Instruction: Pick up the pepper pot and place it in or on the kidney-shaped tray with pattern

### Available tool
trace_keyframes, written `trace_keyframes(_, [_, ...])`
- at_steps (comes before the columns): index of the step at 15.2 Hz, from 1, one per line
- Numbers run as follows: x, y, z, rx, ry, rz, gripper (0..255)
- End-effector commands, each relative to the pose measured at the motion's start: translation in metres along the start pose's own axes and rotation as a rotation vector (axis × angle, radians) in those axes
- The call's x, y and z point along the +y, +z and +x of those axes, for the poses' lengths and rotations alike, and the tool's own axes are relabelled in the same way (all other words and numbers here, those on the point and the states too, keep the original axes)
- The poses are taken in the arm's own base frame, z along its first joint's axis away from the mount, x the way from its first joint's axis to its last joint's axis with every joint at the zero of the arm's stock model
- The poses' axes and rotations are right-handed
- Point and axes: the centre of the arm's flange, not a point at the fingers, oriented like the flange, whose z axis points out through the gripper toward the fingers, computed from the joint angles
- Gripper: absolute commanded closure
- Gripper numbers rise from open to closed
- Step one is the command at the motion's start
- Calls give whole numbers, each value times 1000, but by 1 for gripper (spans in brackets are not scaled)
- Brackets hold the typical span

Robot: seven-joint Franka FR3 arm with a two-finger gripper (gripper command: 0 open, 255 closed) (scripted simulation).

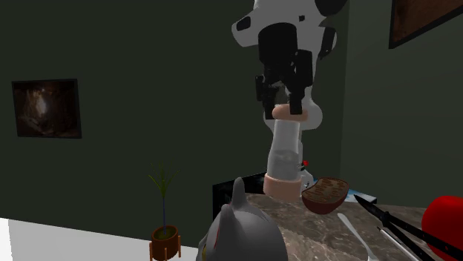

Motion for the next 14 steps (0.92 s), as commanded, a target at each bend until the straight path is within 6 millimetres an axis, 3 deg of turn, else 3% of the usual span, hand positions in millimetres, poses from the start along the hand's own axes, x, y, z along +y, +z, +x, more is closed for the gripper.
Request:
trace_keyframes(1, [-1,-11,0,0,0,0,255])
trace_keyframes(14, [45,-68,-155,0,0,0,255])
